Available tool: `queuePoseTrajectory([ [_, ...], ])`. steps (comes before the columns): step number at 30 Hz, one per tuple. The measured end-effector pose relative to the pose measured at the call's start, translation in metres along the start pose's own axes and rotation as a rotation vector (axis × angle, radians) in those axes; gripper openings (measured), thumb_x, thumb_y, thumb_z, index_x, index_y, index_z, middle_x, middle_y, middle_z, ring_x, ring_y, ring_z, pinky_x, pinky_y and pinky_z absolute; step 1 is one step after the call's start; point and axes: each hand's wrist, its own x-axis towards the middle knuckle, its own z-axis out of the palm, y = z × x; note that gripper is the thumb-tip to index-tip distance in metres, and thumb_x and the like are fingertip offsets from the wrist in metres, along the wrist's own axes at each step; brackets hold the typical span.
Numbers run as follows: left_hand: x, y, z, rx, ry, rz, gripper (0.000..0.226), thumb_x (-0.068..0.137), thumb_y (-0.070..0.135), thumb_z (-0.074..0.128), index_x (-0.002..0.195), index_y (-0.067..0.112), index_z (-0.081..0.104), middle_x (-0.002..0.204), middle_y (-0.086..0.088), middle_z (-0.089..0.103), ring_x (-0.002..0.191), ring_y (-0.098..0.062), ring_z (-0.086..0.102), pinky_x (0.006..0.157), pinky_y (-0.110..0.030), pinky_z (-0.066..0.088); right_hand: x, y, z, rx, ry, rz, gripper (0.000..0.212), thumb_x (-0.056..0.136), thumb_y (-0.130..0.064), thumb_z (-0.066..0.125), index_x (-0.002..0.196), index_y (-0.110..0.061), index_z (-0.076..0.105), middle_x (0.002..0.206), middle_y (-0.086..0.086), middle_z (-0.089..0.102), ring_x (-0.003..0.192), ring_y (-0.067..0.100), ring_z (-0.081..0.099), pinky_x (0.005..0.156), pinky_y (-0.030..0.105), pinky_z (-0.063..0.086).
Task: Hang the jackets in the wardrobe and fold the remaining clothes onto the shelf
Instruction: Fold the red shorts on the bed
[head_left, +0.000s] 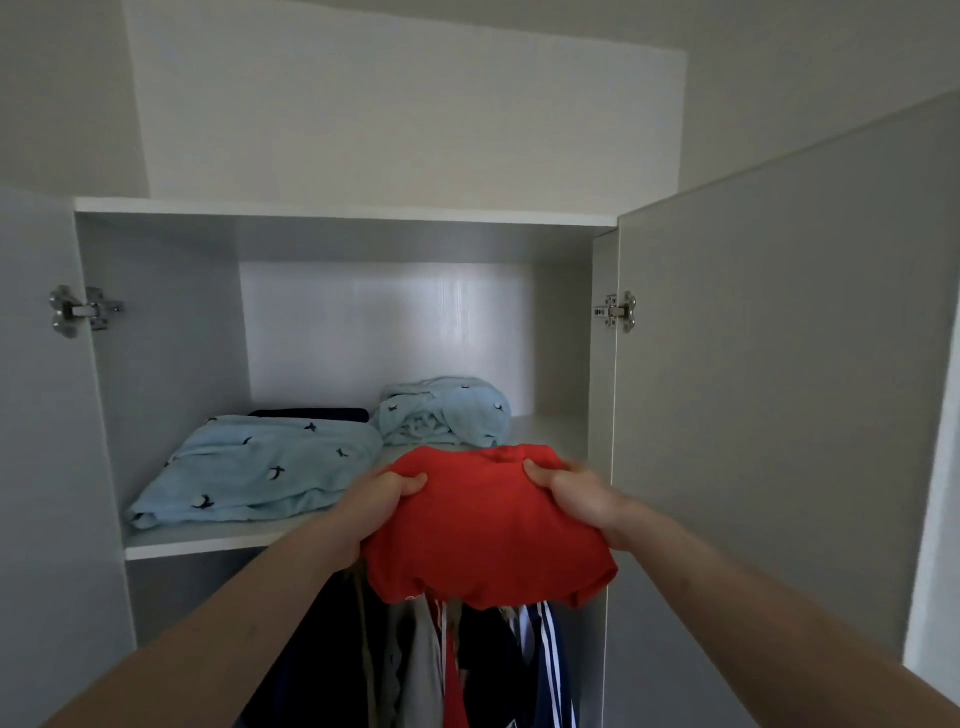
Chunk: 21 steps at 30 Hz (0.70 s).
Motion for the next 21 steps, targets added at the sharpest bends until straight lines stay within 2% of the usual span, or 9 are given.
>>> queuePoseTrajectory([
  [4,0.052,0.004,0.005,0.010,-0.009,-0.007,0.033,0.087,0.030,0.076,0.117,0.018,0.071,0.106,-0.006,0.077,0.100,-0.030,0.072,0.099,-0.050,0.054,0.051,0.003,-0.004,-0.037,0.019,0.017,0.028,0.098,-0.043,0.063,0.115,-0.022,0.070,0.112,0.005,0.074,0.102,0.023,0.072,0.100,0.042,0.055],
  [8,0.111,0.007,0.001,0.033,-0.021,-0.009,0.038,0.090,0.031,0.074,0.125,0.019,0.065,0.116,-0.007,0.073,0.104,-0.030,0.070,0.098,-0.048,0.054,0.114,0.006,-0.002,-0.042,0.023,0.019,0.036,0.098,-0.045,0.063,0.123,-0.020,0.069,0.105,-0.002,0.074,0.094,0.016,0.072,0.078,0.029,0.056],
  [11,0.160,0.006,-0.008,0.049,-0.022,-0.001,0.042,0.092,0.028,0.073,0.131,0.015,0.063,0.119,-0.010,0.071,0.107,-0.031,0.069,0.102,-0.049,0.052,0.165,0.008,0.005,-0.070,0.007,0.044,0.038,0.097,-0.048,0.062,0.124,-0.022,0.067,0.108,-0.001,0.073,0.097,0.019,0.071,0.084,0.032,0.056],
  [16,0.243,0.003,-0.022,0.125,0.017,-0.002,0.038,0.092,0.025,0.072,0.127,0.012,0.066,0.117,-0.010,0.072,0.107,-0.030,0.069,0.104,-0.047,0.051,0.251,0.014,0.021,-0.092,0.002,0.076,0.045,0.097,-0.047,0.062,0.130,-0.016,0.066,0.106,-0.001,0.072,0.097,0.017,0.071,0.088,0.031,0.055],
  [18,0.272,-0.001,-0.028,0.208,0.040,0.030,0.031,0.092,0.026,0.072,0.122,0.016,0.068,0.112,-0.004,0.072,0.102,-0.024,0.068,0.096,-0.038,0.053,0.278,0.014,0.027,-0.111,-0.005,0.090,0.047,0.097,-0.046,0.061,0.133,-0.015,0.064,0.108,-0.001,0.071,0.098,0.016,0.070,0.082,0.028,0.054],
  [19,0.285,-0.004,-0.031,0.245,0.044,0.045,0.026,0.093,0.027,0.071,0.118,0.019,0.069,0.105,0.001,0.072,0.096,-0.019,0.068,0.085,-0.032,0.053,0.291,0.015,0.031,-0.127,-0.010,0.100,0.048,0.097,-0.046,0.061,0.134,-0.015,0.063,0.110,0.000,0.071,0.099,0.016,0.070,0.081,0.028,0.054],
  [21,0.311,-0.011,-0.037,0.328,0.056,0.062,0.016,0.093,0.028,0.070,0.108,0.022,0.070,0.090,0.009,0.070,0.083,-0.009,0.066,0.065,-0.022,0.046,0.314,0.019,0.038,-0.156,-0.018,0.125,0.049,0.098,-0.046,0.061,0.134,-0.013,0.062,0.118,0.005,0.070,0.103,0.021,0.070,0.090,0.033,0.056],
])
